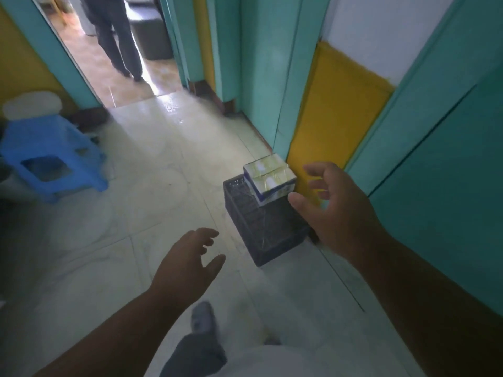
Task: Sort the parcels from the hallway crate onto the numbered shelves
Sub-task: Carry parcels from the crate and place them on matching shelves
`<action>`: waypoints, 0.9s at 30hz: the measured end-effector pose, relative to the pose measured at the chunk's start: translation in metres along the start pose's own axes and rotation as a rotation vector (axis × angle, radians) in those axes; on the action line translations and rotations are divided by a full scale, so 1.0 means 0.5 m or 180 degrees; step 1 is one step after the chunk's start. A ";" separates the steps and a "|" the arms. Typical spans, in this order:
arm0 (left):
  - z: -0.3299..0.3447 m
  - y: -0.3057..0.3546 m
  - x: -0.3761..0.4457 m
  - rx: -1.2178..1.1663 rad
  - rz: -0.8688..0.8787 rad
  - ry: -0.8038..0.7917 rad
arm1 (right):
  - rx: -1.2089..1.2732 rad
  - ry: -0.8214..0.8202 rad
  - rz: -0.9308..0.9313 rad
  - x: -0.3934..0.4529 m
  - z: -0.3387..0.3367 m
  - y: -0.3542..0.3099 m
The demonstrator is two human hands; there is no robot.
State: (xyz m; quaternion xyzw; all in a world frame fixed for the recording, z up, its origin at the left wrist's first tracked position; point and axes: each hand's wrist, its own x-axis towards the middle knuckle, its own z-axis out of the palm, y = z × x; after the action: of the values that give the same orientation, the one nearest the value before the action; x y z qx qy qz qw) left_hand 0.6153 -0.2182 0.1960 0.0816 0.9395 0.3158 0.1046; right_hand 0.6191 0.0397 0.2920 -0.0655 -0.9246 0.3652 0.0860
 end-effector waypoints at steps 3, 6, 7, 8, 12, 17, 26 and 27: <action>-0.033 -0.041 0.158 -0.0007 0.0105 -0.0126 | -0.0036 0.0042 0.0135 0.131 0.067 -0.005; -0.066 -0.078 0.350 0.0085 0.0366 -0.0299 | -0.0085 0.0278 0.0368 0.250 0.135 0.003; -0.079 -0.086 0.406 0.0130 0.0401 -0.0375 | -0.0125 0.0277 0.0480 0.284 0.154 0.003; -0.093 -0.089 0.456 0.0166 0.0430 -0.0473 | -0.0148 0.0259 0.0618 0.311 0.167 0.002; -0.127 -0.079 0.649 0.0370 0.0736 -0.0856 | -0.0185 0.0430 0.1022 0.397 0.180 0.001; -0.082 -0.034 0.833 0.0544 0.1046 -0.1283 | -0.0227 0.0573 0.1416 0.493 0.204 0.047; -0.061 -0.058 1.092 0.0929 0.1460 -0.2012 | -0.0071 0.0895 0.2126 0.674 0.321 0.072; -0.055 -0.073 1.136 0.0985 0.1525 -0.2105 | -0.0093 0.0962 0.2240 0.693 0.344 0.073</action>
State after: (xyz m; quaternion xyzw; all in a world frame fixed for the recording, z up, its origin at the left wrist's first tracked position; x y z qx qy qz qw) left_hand 0.0574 -0.1383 0.1126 0.4087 0.8463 0.1435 0.3101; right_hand 0.2472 0.0158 0.1816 -0.4333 -0.8276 0.3454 0.0898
